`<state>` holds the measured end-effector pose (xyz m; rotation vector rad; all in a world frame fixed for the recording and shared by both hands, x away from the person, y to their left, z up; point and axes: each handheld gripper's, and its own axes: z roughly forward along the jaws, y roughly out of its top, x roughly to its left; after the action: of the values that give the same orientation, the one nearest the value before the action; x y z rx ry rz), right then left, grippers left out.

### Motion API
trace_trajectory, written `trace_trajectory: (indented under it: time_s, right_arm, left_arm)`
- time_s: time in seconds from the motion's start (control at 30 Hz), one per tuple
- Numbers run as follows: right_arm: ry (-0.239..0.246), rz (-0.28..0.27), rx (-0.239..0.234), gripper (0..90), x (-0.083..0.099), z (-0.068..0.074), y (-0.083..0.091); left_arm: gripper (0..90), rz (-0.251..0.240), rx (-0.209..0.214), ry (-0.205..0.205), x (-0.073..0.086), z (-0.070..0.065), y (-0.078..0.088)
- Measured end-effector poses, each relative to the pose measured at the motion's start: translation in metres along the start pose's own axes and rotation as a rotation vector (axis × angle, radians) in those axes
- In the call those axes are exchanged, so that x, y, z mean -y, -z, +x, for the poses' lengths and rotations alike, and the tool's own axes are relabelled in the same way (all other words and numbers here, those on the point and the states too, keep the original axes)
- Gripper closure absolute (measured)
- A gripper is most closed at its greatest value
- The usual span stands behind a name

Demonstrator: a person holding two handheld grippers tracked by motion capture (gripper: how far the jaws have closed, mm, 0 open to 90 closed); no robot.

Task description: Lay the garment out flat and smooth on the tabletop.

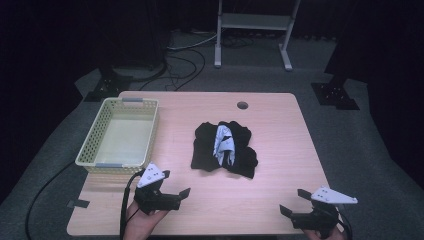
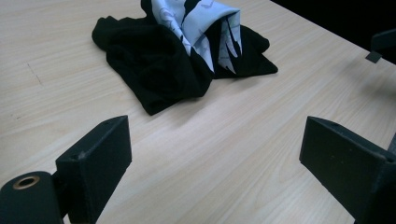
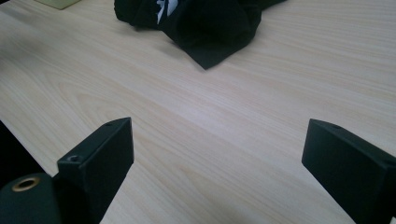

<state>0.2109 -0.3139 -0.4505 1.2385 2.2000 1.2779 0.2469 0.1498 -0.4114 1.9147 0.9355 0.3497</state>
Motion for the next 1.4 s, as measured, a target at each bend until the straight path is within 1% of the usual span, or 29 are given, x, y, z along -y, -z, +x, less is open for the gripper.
trace_trajectory:
  time_s: [0.13, 0.23, 0.4, 0.47, 0.5, 0.53, 0.57, 0.63, 0.67, 0.8, 0.9, 0.93, 1.07, 1.13, 1.17, 1.2, 1.27, 1.33, 1.4]
  right_arm:
    - [0.016, 0.007, -0.008, 8.7, -0.005, 0.002, -0.003]
    - [0.037, 0.013, -0.022, 8.8, -0.014, 0.006, -0.011]
    - [0.067, 0.031, -0.050, 8.7, -0.028, 0.010, -0.027]
    - [0.071, 0.033, -0.053, 8.8, -0.030, 0.011, -0.029]
    - [0.085, 0.042, -0.068, 8.8, -0.036, 0.012, -0.037]
    - [0.085, 0.042, -0.068, 8.8, -0.036, 0.012, -0.037]
    - [0.094, 0.045, -0.077, 8.8, -0.042, 0.014, -0.042]
    - [0.096, 0.045, -0.084, 8.8, -0.045, 0.014, -0.045]
    - [0.107, 0.046, -0.091, 8.8, -0.050, 0.015, -0.049]
    - [0.115, 0.045, -0.101, 8.7, -0.056, 0.015, -0.055]
    - [0.121, 0.044, -0.115, 8.8, -0.066, 0.013, -0.065]
    - [0.121, 0.044, -0.115, 8.8, -0.066, 0.013, -0.065]
    - [0.131, 0.044, -0.138, 8.8, -0.079, 0.012, -0.080]
    - [0.131, 0.044, -0.143, 8.8, -0.082, 0.012, -0.082]
    - [0.140, 0.046, -0.147, 8.8, -0.088, 0.012, -0.090]
    - [0.140, 0.046, -0.147, 8.8, -0.088, 0.012, -0.090]
    - [0.147, 0.059, -0.154, 8.8, -0.094, 0.011, -0.100]
    - [0.148, 0.065, -0.156, 8.8, -0.096, 0.010, -0.104]
    - [0.148, 0.073, -0.160, 8.8, -0.102, 0.008, -0.112]
  left_arm:
    - [8.2, 0.004, 0.002, 0.003, 0.003, 0.000, 0.001]
    - [8.2, -0.001, 0.002, 0.007, 0.006, 0.002, 0.004]
    - [8.2, -0.003, 0.004, 0.010, 0.008, 0.005, 0.006]
    - [8.2, -0.003, 0.008, 0.011, 0.008, 0.006, 0.006]
    - [8.2, -0.005, 0.007, 0.008, 0.008, 0.005, 0.007]
    - [8.2, -0.005, 0.007, 0.008, 0.008, 0.005, 0.007]
    - [8.2, -0.005, 0.011, 0.007, 0.008, 0.006, 0.007]
    - [8.2, -0.004, 0.011, 0.006, 0.008, 0.006, 0.007]
    - [8.2, -0.002, 0.012, 0.006, 0.008, 0.006, 0.008]
    - [8.2, -0.002, 0.015, 0.007, 0.007, 0.006, 0.006]
    - [8.2, 0.002, 0.019, 0.004, 0.006, 0.007, 0.004]
    - [8.2, 0.000, 0.021, 0.005, 0.006, 0.007, 0.003]
    - [8.2, 0.007, 0.029, 0.000, 0.004, 0.006, -0.001]
    - [8.2, 0.009, 0.030, 0.000, 0.003, 0.006, -0.001]
    - [8.2, 0.010, 0.032, -0.001, 0.003, 0.006, -0.001]
    - [8.2, 0.010, 0.031, -0.004, 0.003, 0.006, -0.001]
    - [8.2, 0.010, 0.033, -0.005, 0.002, 0.008, -0.001]
    - [8.2, 0.010, 0.031, -0.005, 0.002, 0.008, -0.001]
    - [8.2, 0.010, 0.033, -0.003, 0.002, 0.008, -0.002]
